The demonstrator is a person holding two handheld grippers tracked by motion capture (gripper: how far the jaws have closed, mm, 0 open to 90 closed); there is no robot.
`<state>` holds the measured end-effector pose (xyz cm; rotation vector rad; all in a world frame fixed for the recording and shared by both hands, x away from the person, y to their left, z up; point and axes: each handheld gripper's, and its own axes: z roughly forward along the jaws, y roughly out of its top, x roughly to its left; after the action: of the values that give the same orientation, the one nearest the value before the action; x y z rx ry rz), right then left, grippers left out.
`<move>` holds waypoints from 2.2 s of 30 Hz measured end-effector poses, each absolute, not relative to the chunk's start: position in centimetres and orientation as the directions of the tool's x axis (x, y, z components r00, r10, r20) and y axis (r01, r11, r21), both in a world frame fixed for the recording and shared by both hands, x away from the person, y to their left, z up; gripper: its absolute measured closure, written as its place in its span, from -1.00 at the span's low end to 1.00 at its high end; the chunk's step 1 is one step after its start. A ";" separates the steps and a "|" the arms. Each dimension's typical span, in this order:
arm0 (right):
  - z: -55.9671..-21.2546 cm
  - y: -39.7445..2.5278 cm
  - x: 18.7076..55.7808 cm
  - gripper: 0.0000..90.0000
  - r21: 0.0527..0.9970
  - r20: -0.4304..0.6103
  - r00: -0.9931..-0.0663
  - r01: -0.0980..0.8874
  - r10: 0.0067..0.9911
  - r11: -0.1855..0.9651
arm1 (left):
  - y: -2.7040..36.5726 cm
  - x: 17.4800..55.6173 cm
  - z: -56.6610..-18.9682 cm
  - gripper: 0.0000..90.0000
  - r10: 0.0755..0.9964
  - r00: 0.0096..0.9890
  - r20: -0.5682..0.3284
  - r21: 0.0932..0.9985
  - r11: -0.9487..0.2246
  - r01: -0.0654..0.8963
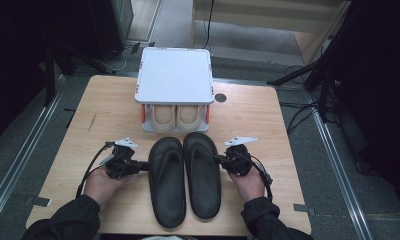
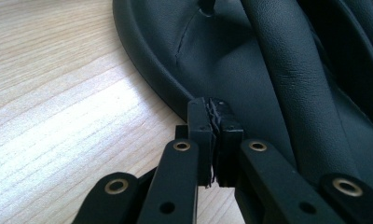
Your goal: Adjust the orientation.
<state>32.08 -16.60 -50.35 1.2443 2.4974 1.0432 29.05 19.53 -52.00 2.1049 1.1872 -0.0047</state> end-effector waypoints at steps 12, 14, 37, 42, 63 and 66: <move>-50.2 -17.0 32.2 0.94 0.663 0.177 -0.631 0.643 0.755 0.382 | 19.8 29.1 -51.6 0.86 0.733 0.574 -0.366 0.589 -0.296 0.752; -49.9 -17.2 32.1 0.94 0.676 0.186 -0.625 0.641 0.758 0.363 | 20.1 29.0 -51.2 0.84 0.739 0.567 -0.364 0.596 -0.283 0.752; -48.0 -16.7 29.1 0.63 0.758 0.265 -0.620 0.607 0.739 0.237 | 22.1 28.8 -48.8 0.19 0.745 0.582 -0.328 0.674 -0.247 0.696; -48.2 -15.9 28.5 0.51 0.761 0.291 -0.625 0.610 0.725 0.221 | 22.5 28.9 -48.8 0.14 0.732 0.579 -0.359 0.668 -0.232 0.708; -49.2 -12.2 26.7 0.05 0.752 0.310 -0.631 0.620 0.711 0.222 | 22.8 29.0 -48.9 0.09 0.747 0.572 -0.339 0.671 -0.234 0.703; -49.3 -11.7 26.6 -0.02 0.752 0.302 -0.630 0.619 0.715 0.227 | 22.7 29.0 -48.9 0.09 0.748 0.572 -0.336 0.671 -0.236 0.703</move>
<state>26.57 -11.70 -49.32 1.2967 2.3750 1.3735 28.96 22.72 -48.93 1.9779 1.1623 0.0694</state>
